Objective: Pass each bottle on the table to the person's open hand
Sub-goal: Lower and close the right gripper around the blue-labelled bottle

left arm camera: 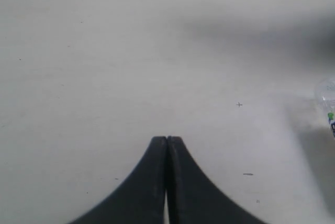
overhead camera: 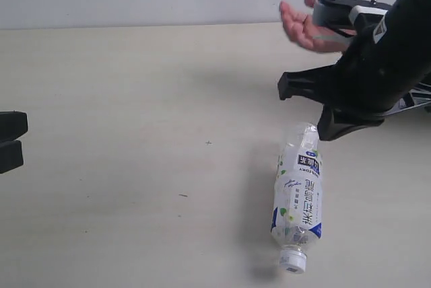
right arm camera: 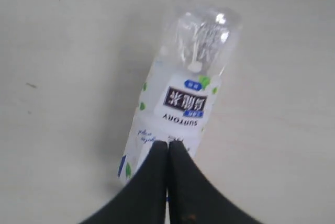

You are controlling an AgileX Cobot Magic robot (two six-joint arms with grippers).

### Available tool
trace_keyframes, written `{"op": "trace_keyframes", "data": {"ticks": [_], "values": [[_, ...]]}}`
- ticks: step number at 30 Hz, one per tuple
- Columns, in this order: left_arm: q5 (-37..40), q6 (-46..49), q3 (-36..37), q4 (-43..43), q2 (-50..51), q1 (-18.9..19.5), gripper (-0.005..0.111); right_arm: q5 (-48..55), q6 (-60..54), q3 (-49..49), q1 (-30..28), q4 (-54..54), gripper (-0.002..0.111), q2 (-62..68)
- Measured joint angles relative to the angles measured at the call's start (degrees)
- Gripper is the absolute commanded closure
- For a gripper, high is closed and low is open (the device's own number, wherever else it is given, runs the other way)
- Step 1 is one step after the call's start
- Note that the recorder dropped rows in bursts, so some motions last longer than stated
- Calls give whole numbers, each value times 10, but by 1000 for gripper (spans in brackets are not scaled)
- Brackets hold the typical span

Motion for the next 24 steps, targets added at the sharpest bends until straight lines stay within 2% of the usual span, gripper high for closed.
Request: {"op": "trace_keyframes", "data": {"ticks": [6, 9, 12, 14, 16, 18, 24], "values": [[0, 0, 0, 0, 0, 0, 107, 20, 32, 0, 38, 0, 96, 6], [0, 0, 0, 0, 0, 0, 107, 17, 62, 0, 39, -1, 83, 6], [0, 0, 0, 0, 0, 0, 107, 17, 90, 0, 39, -1, 62, 8], [0, 0, 0, 0, 0, 0, 107, 23, 107, 0, 39, -2, 43, 13], [0, 0, 0, 0, 0, 0, 107, 22, 123, 2, 39, -2, 31, 17], [0, 0, 0, 0, 0, 0, 107, 9, 137, 12, 39, -2, 26, 20], [0, 0, 0, 0, 0, 0, 107, -48, 157, 32, 40, -26, 26, 40]]}}
